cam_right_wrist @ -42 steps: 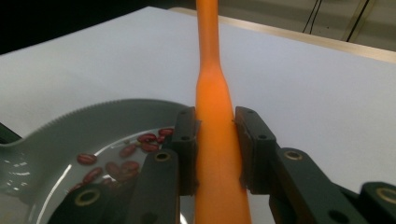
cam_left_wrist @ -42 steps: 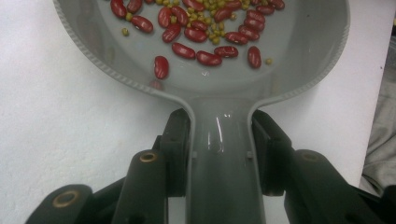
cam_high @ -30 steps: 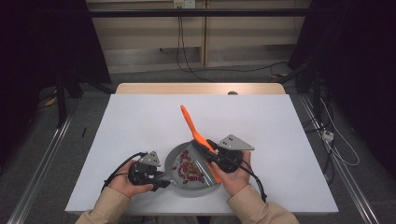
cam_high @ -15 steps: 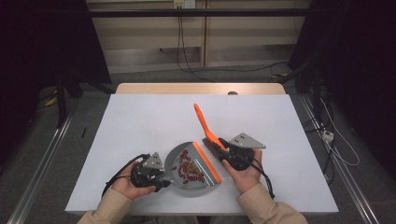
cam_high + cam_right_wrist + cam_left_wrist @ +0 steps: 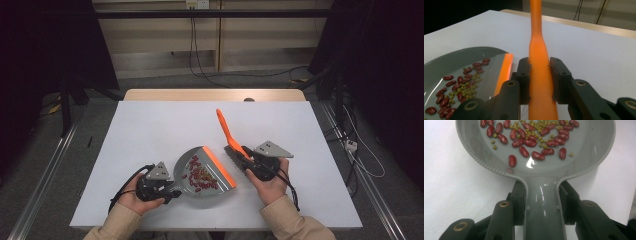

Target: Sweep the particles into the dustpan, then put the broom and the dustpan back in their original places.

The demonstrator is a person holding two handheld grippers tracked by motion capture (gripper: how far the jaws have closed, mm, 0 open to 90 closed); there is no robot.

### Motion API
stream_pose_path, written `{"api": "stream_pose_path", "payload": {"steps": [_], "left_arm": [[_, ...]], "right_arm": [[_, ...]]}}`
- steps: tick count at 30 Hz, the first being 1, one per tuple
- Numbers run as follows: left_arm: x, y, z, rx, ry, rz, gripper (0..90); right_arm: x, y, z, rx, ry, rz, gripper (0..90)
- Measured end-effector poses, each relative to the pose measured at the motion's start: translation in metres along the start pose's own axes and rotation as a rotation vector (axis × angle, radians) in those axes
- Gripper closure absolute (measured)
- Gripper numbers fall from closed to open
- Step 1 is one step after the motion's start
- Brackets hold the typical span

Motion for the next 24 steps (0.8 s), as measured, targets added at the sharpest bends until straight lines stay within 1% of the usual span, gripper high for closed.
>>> {"api": "stream_pose_path", "payload": {"steps": [1,2,3,4,5,6,7,8,9,10,11,12,13,14,16,21,24], "left_arm": [[0.001,-0.001,0.001,-0.005,-0.001,0.009,63.4],[0.004,-0.001,0.002,-0.003,-0.026,0.019,63.4],[0.005,-0.002,0.003,-0.015,-0.012,0.027,63.4],[0.008,-0.002,0.004,-0.015,-0.026,0.030,63.4],[0.010,-0.003,0.005,-0.026,-0.024,0.039,63.4],[0.012,-0.003,0.006,-0.026,-0.023,0.041,63.4],[0.013,-0.004,0.006,-0.035,-0.031,0.051,63.4],[0.015,-0.004,0.007,-0.036,-0.039,0.059,63.4],[0.016,-0.004,0.008,-0.034,-0.035,0.055,63.4],[0.018,-0.004,0.008,-0.033,-0.057,0.060,63.4],[0.019,-0.005,0.008,-0.039,-0.044,0.065,63.4],[0.020,-0.005,0.008,-0.039,-0.047,0.071,63.4],[0.021,-0.005,0.008,-0.044,-0.059,0.084,63.4],[0.023,-0.005,0.009,-0.045,-0.059,0.082,63.4],[0.026,-0.005,0.010,-0.043,-0.066,0.098,63.4],[0.036,-0.004,0.011,-0.051,-0.099,0.122,63.4],[0.042,-0.004,0.011,-0.055,-0.121,0.150,63.4]], "right_arm": [[-0.002,0.000,0.001,0.000,0.003,0.000,71.5],[-0.003,0.000,0.002,-0.002,0.005,-0.004,71.5],[-0.005,-0.001,0.003,-0.002,0.008,-0.006,71.5],[-0.007,-0.001,0.004,-0.007,0.013,-0.005,71.5],[-0.008,-0.001,0.005,-0.005,0.014,-0.007,71.5],[-0.010,-0.001,0.006,-0.006,0.018,-0.005,71.5],[-0.011,-0.001,0.007,-0.006,0.019,-0.007,71.4],[-0.012,0.000,0.008,-0.005,0.022,-0.009,71.5],[-0.013,0.000,0.009,-0.004,0.024,-0.007,71.5],[-0.014,0.001,0.009,-0.002,0.026,-0.011,71.5],[-0.014,0.001,0.010,-0.002,0.027,-0.009,71.5],[-0.015,0.002,0.010,0.000,0.028,-0.006,71.5],[-0.016,0.002,0.011,0.000,0.030,-0.006,71.5],[-0.016,0.002,0.011,0.000,0.029,-0.006,71.5],[-0.018,0.002,0.013,-0.002,0.032,-0.006,71.5],[-0.024,0.001,0.018,-0.005,0.040,-0.012,71.5],[-0.030,0.002,0.022,-0.007,0.049,-0.018,71.5]]}}
Point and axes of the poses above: each handheld gripper's, and its own axes: z roughly backward along the jaws, y roughly out of its underside, x roughly to its left, the point moved 9 cm from there along -z, roughly forward along the jaws, and after that the axes turned 12 degrees about -y, right-handed, at the moved point
